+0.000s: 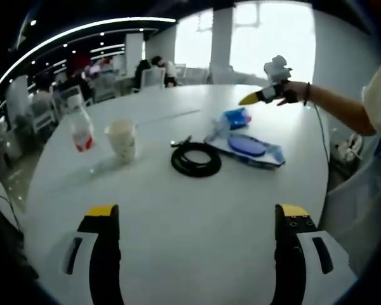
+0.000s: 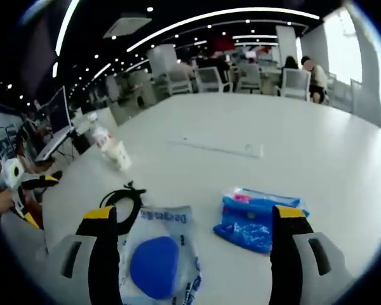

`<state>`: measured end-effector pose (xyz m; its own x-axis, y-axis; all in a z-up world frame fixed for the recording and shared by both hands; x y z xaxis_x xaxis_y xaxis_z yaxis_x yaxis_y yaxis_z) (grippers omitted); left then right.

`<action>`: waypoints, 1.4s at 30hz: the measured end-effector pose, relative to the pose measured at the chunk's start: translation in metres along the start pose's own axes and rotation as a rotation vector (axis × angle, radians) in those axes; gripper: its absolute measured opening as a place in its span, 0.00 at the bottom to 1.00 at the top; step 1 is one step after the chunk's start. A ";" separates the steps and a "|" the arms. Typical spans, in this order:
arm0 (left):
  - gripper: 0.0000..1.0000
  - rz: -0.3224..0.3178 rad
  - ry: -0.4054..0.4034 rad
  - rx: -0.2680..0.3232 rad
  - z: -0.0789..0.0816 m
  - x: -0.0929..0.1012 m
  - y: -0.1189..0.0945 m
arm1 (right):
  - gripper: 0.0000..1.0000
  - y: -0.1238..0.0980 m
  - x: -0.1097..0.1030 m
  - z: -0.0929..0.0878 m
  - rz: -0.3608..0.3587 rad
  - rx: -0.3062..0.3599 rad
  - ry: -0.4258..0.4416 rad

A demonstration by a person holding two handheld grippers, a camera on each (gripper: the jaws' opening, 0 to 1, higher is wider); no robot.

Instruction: Arrange the tabletop items into an orderly group along one side of the table until the central work area is clear of visible clutter.

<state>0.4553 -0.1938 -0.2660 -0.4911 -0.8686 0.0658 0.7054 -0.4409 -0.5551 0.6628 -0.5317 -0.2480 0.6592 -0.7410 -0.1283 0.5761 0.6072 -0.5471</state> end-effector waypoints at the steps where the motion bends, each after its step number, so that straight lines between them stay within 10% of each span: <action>1: 0.99 0.001 -0.002 -0.004 0.000 0.000 0.000 | 0.99 0.001 -0.005 0.001 0.011 0.002 -0.008; 18: 0.99 0.024 0.004 0.012 0.003 -0.009 -0.011 | 0.98 0.027 -0.093 -0.007 0.215 -0.062 -0.164; 42: 0.99 0.022 0.001 0.028 0.003 -0.014 -0.019 | 0.72 0.079 -0.139 -0.039 0.336 -0.118 -0.316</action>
<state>0.4499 -0.1738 -0.2539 -0.4760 -0.8778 0.0534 0.7299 -0.4282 -0.5328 0.5976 -0.3921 -0.3058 0.9248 -0.3745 -0.0664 0.2589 0.7478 -0.6113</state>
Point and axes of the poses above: the point that each gripper's makers call its tool centre point, and the gripper's own axes: y roughly forward along the fingers, x roughly to its right, z roughly out of its top, the point moved 9 cm from there along -y, roughly backward along the fingers, and after that the axes turned 1 degree about -y, right-handed, at the moved point
